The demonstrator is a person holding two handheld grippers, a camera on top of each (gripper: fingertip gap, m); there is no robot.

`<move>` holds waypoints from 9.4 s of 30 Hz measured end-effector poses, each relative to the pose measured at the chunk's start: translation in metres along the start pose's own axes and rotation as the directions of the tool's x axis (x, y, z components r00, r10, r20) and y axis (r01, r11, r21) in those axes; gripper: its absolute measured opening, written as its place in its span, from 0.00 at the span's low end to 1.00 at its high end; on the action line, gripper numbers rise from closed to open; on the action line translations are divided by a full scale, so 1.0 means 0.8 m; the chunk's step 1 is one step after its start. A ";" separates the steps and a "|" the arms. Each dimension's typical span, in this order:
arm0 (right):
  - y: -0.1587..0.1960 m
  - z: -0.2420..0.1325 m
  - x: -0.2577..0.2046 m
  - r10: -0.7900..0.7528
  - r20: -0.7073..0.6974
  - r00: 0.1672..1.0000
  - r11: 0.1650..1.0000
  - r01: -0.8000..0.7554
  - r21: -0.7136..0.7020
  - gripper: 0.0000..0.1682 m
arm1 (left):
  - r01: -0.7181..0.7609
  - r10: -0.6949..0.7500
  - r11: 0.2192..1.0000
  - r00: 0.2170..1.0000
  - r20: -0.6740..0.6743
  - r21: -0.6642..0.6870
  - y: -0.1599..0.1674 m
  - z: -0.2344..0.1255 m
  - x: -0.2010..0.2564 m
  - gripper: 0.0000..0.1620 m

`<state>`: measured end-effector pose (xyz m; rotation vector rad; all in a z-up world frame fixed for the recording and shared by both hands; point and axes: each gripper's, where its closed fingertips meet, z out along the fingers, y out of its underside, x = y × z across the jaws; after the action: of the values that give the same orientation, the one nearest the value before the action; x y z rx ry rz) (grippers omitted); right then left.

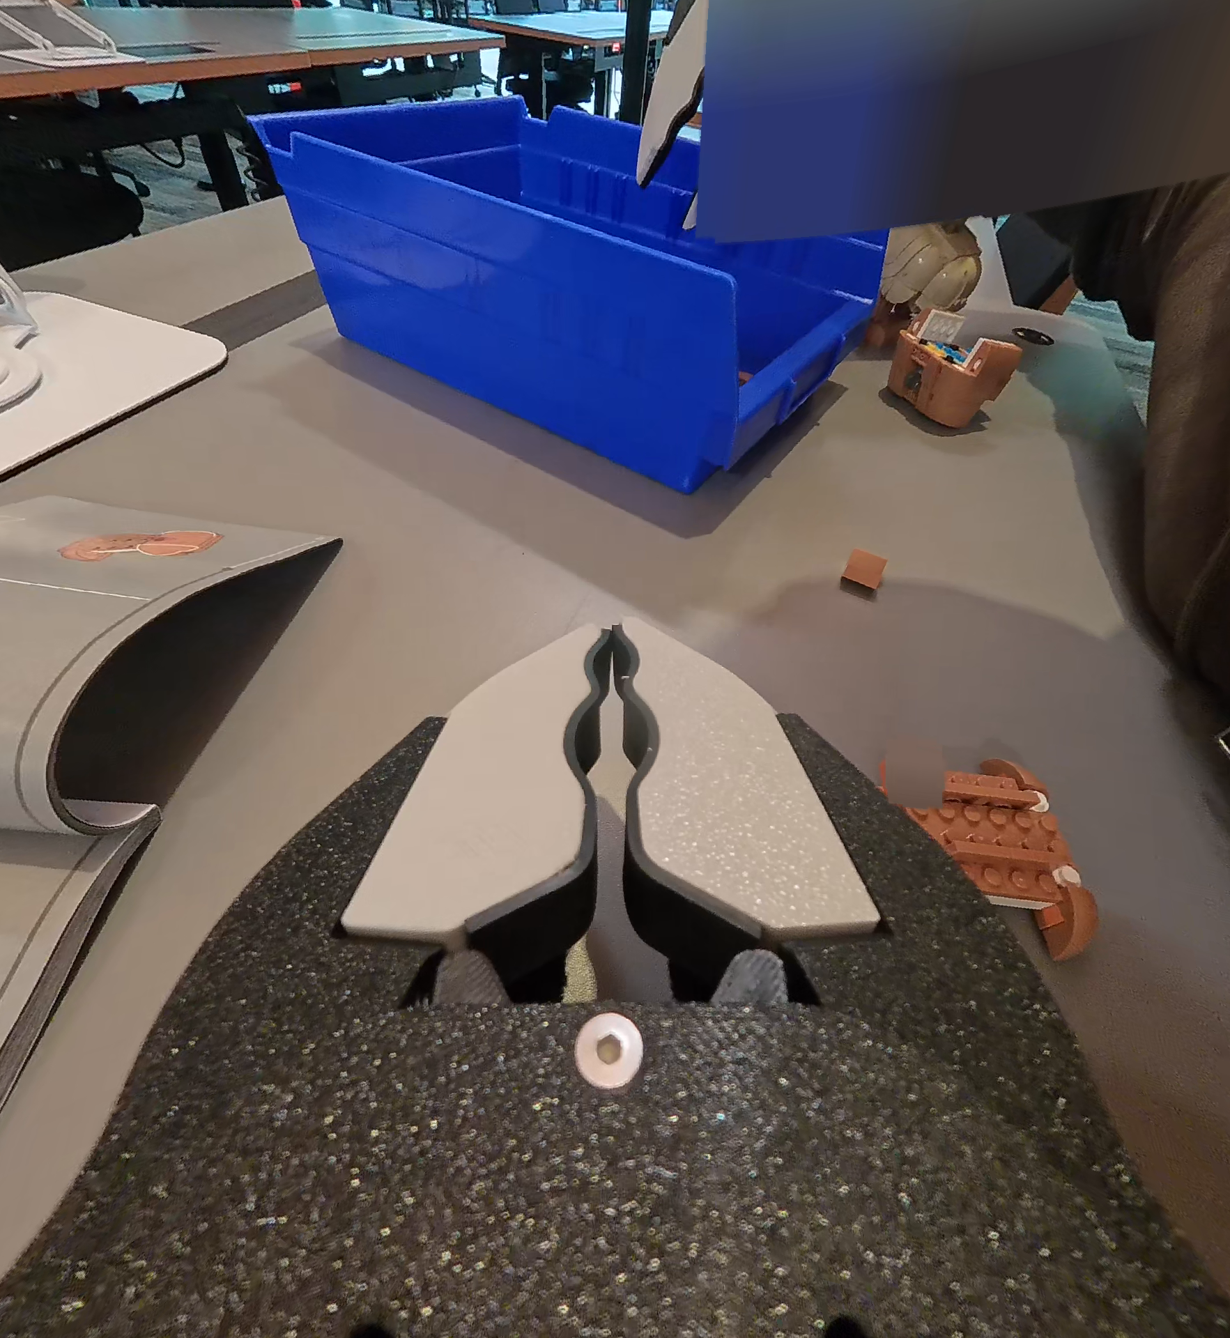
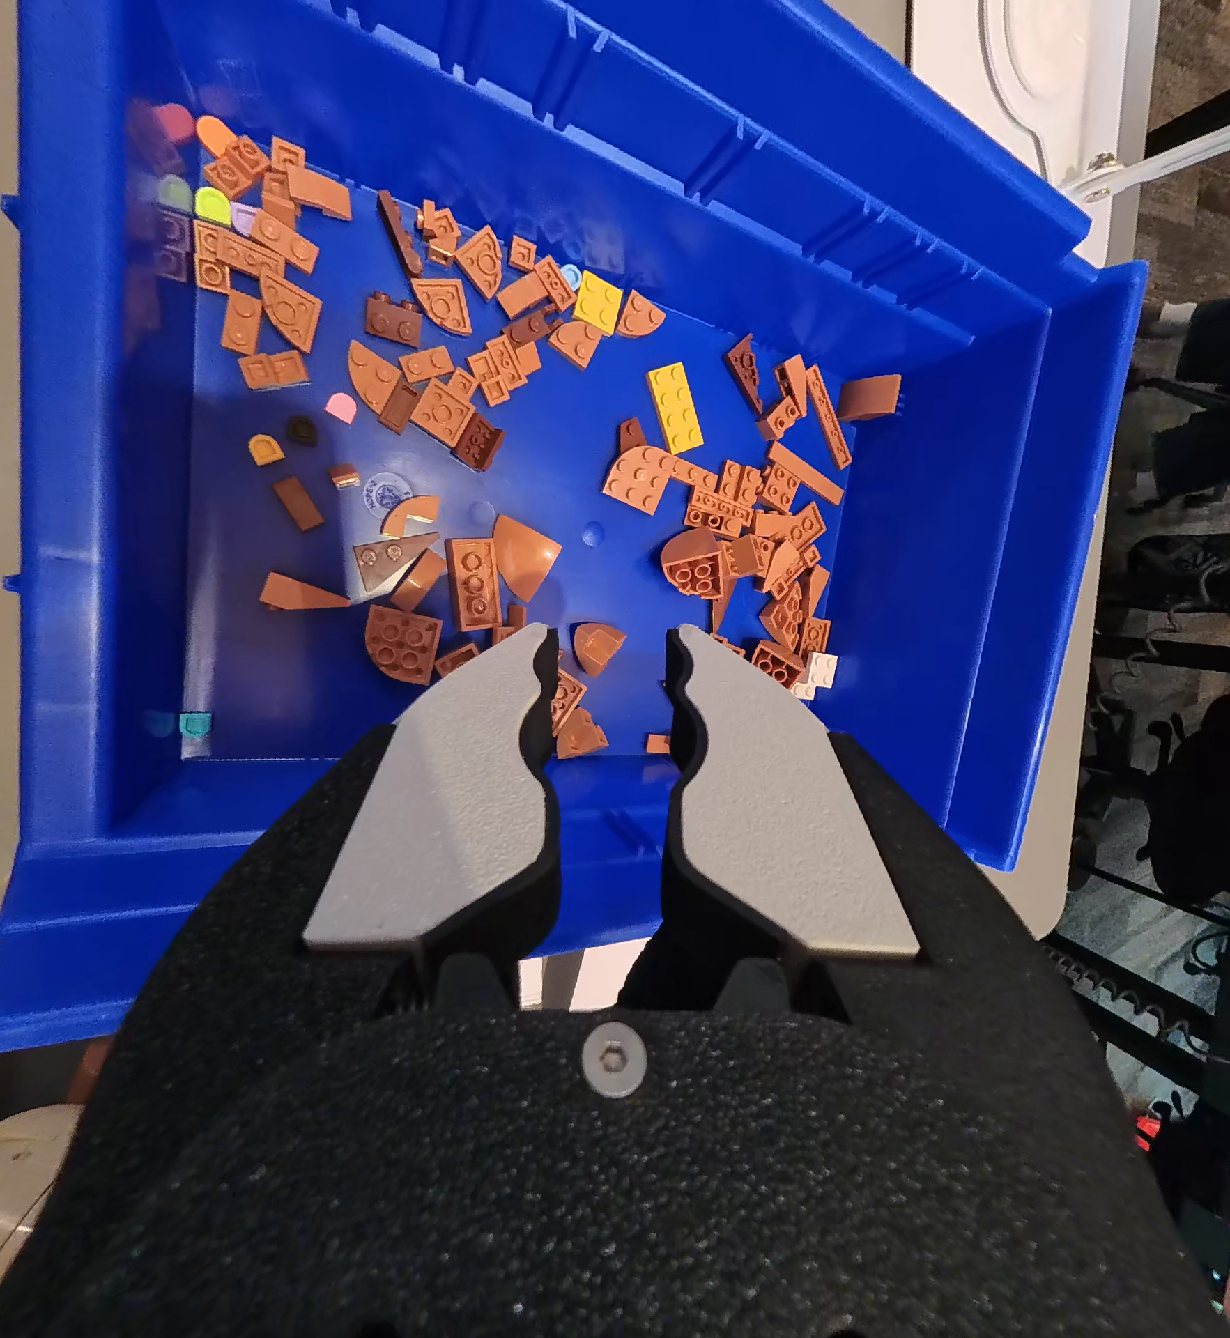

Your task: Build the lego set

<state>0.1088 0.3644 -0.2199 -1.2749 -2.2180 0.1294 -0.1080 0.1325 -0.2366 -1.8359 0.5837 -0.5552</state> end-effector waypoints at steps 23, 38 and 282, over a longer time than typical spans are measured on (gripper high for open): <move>0.004 -0.010 0.021 0.021 -0.058 0.998 1.000 -0.021 -0.001 0.17 | 0.004 -0.004 1.000 1.000 -0.002 0.002 0.000 0.000 0.000 0.00; 0.011 -0.008 0.034 -0.015 -0.095 0.995 0.998 0.010 -0.061 0.17 | 0.003 -0.003 1.000 1.000 -0.001 0.001 0.000 0.000 -0.001 0.00; -0.419 -0.031 -0.239 0.230 0.250 0.941 0.481 -0.333 0.811 0.11 | 0.208 -0.191 0.787 0.977 -0.092 0.581 -0.063 -0.095 0.136 0.09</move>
<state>-0.0611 0.0220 -0.1629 -1.0136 -1.5678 1.2869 -0.0654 0.0246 -0.1549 -1.2953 0.1902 -0.8051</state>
